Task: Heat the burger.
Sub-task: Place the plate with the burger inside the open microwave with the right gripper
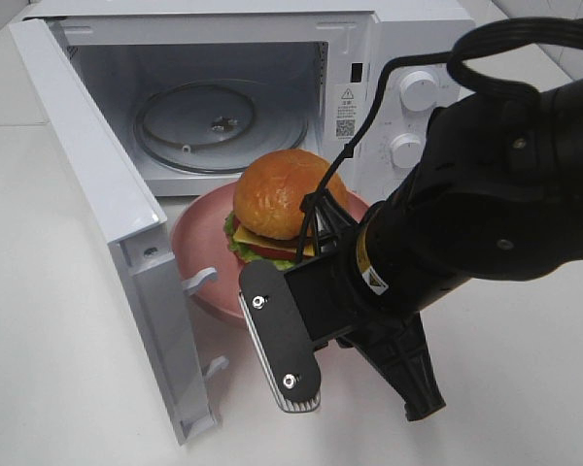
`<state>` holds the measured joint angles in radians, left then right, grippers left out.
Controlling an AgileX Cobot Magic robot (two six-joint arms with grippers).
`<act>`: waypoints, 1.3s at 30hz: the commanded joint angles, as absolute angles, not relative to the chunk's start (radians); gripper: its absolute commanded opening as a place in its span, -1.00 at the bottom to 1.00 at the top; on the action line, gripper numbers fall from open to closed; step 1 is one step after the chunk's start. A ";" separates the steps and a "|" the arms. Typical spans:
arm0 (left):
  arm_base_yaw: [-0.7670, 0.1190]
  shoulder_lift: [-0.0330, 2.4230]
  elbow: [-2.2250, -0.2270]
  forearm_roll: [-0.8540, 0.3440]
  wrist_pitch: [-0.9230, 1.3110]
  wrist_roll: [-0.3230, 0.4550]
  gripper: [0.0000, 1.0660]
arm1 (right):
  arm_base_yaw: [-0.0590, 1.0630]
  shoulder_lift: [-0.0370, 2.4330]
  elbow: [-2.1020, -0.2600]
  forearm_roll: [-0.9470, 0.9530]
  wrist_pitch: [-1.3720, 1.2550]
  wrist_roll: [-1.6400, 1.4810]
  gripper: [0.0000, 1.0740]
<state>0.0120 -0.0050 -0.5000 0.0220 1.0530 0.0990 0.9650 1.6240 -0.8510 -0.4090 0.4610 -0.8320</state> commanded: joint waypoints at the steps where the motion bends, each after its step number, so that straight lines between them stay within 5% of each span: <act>1: 0.012 -0.025 -0.498 0.020 1.041 0.094 -0.99 | 0.951 1.609 -0.851 -0.432 0.395 -0.893 -1.00; 20: 0.012 -0.025 -0.498 0.020 1.041 0.094 -0.99 | 0.740 1.681 -0.927 -0.022 0.283 -1.502 -1.00; 39: 0.012 -0.025 -0.498 0.020 1.041 0.094 -0.99 | 0.730 1.880 -1.226 0.037 0.395 -1.625 -1.00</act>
